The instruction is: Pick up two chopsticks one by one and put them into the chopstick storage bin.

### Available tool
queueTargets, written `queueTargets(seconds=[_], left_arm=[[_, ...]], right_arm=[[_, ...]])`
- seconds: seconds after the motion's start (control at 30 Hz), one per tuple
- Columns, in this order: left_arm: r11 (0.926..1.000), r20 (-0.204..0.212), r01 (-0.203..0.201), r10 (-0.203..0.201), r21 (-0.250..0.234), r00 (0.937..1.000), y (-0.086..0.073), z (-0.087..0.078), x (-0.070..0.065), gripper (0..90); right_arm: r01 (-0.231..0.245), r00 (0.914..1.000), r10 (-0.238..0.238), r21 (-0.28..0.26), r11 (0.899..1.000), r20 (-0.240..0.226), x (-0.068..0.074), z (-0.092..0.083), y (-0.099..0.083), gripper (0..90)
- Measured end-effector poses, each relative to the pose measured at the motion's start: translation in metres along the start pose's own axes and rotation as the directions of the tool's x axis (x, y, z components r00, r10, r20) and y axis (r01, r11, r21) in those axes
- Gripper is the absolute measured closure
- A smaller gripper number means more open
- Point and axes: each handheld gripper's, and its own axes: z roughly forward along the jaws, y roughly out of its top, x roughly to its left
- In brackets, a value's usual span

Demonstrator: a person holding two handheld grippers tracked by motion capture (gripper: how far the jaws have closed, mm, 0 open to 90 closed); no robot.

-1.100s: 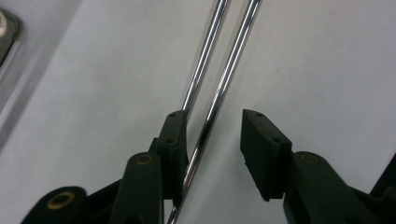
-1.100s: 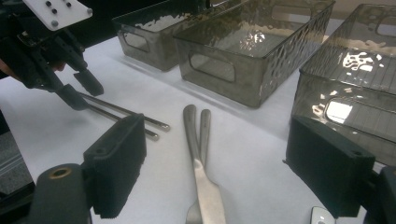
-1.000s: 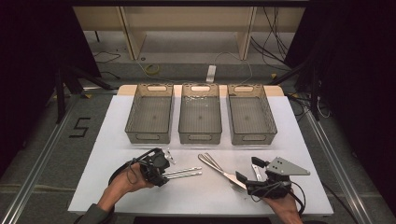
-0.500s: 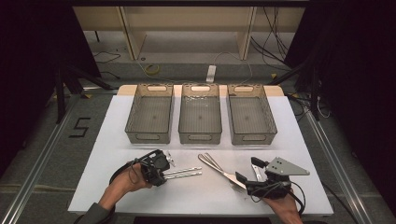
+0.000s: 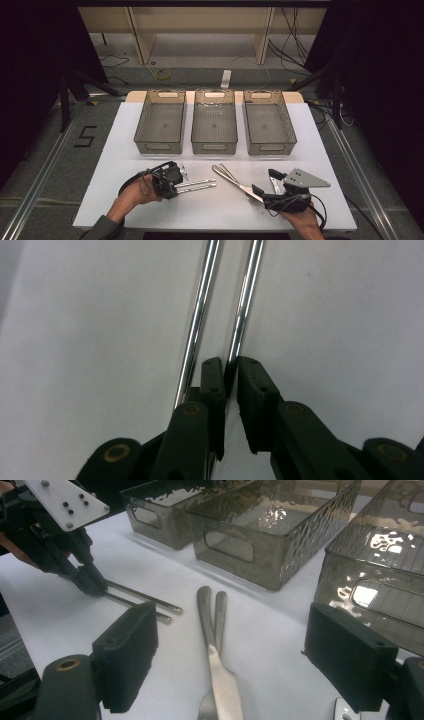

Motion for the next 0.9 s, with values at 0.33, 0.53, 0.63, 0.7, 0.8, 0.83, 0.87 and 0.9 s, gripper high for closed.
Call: queueTargets(seconds=[0.33,0.53,0.63,0.7,0.8,0.83,0.87,0.9], left_arm=[[0.9976,0.000,-0.069,0.069,-0.004,0.9976,0.000,0.000,-0.002,85.0],[0.9967,-0.005,-0.081,0.081,-0.009,0.9967,0.000,-0.001,-0.003,85.4],[0.9980,0.000,-0.058,0.058,-0.024,0.9983,-0.002,-0.003,0.000,85.4],[0.9975,0.028,-0.045,0.047,-0.054,0.9985,-0.004,-0.010,0.002,85.5],[0.9969,0.026,-0.043,0.045,-0.065,0.9987,-0.004,-0.016,0.000,85.5],[0.9954,0.027,-0.027,0.030,-0.092,0.9992,-0.004,-0.021,-0.001,85.5],[0.9954,0.027,-0.027,0.030,-0.092,0.9992,-0.004,-0.021,-0.001,85.5],[0.9942,0.028,-0.019,0.022,-0.106,0.9994,-0.004,-0.024,-0.001,85.5]], right_arm=[[-0.001,1.0000,0.001,0.012,1.000,-0.003,-0.001,0.001,-0.001,22.4],[0.000,1.0000,0.000,0.019,1.000,-0.003,-0.001,0.001,-0.001,22.5],[0.000,1.0000,0.000,0.017,1.000,-0.004,0.000,0.001,-0.001,22.5],[0.002,1.0000,-0.002,0.018,1.000,-0.005,-0.001,0.001,-0.001,22.6],[0.000,0.9999,0.000,0.017,1.000,-0.013,-0.001,0.001,-0.001,22.6],[0.000,0.9999,0.000,0.017,1.000,-0.017,0.000,0.001,-0.001,22.6],[0.003,0.9998,-0.003,0.017,1.000,-0.017,0.000,0.001,-0.001,22.6],[0.007,0.9998,-0.006,0.016,1.000,-0.018,0.000,0.001,-0.001,22.6]])
